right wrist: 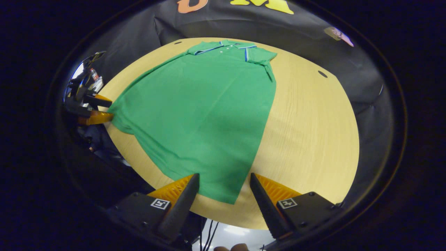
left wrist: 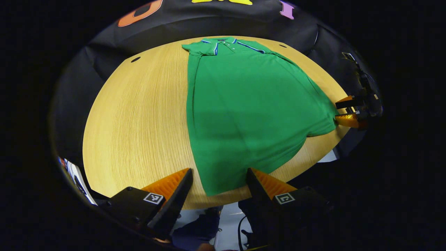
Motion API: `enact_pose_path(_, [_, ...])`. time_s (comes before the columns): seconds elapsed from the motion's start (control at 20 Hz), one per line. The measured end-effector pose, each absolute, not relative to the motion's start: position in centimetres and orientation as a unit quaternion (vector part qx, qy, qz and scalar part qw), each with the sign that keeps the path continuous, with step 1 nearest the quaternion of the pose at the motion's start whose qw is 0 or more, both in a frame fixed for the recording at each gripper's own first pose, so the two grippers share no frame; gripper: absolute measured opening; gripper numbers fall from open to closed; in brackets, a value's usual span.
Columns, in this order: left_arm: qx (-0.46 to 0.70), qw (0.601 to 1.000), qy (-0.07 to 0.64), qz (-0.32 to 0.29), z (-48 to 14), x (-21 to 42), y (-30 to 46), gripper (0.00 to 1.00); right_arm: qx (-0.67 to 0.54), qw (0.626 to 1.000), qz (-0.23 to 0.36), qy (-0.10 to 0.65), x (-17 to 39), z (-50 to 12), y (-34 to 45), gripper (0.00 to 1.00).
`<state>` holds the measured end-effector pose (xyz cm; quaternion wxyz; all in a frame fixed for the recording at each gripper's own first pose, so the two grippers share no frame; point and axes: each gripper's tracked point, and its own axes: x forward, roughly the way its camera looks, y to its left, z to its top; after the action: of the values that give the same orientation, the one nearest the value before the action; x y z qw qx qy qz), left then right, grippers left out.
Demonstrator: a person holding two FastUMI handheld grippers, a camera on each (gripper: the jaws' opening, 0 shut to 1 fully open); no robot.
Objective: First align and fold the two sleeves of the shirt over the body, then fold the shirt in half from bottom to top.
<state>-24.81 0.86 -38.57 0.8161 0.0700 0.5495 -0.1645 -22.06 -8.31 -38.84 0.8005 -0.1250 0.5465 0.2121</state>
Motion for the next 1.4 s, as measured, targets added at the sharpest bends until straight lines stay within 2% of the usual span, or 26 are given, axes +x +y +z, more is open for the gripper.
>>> enact_pose_path(0.05, [0.070,0.817,0.547,-0.167,-38.4,-24.5,0.5,0.95,-0.126,0.801,0.216,0.544,-22.1,-38.8,-8.2,0.95])
enact_pose_path(0.2, [0.059,0.828,0.528,-0.180,-38.3,-23.7,-1.1,0.27,-0.133,0.795,0.222,0.548,-21.9,-38.7,-7.6,0.06])
enact_pose_path(0.25, [0.058,0.826,0.531,-0.181,-38.4,-23.7,-1.2,0.04,-0.129,0.791,0.216,0.558,-21.7,-38.8,-7.7,0.04])
enact_pose_path(0.4, [0.032,0.818,0.545,-0.183,-38.1,-23.7,-1.2,0.03,-0.063,0.789,0.189,0.582,-21.2,-38.4,-7.3,0.05])
enact_pose_path(0.5, [0.023,0.819,0.541,-0.188,-37.2,-23.1,-1.2,0.03,-0.042,0.798,0.183,0.572,-20.0,-37.0,-6.9,0.05])
enact_pose_path(0.95, [-0.008,0.865,0.464,-0.188,-30.5,-14.9,-1.1,0.03,0.014,0.840,0.163,0.518,-14.1,-31.0,-5.8,0.05])
enact_pose_path(1.4, [-0.015,0.893,0.407,-0.190,-24.0,-7.5,-1.4,0.03,0.052,0.873,0.160,0.458,-6.4,-23.9,-4.8,0.05])
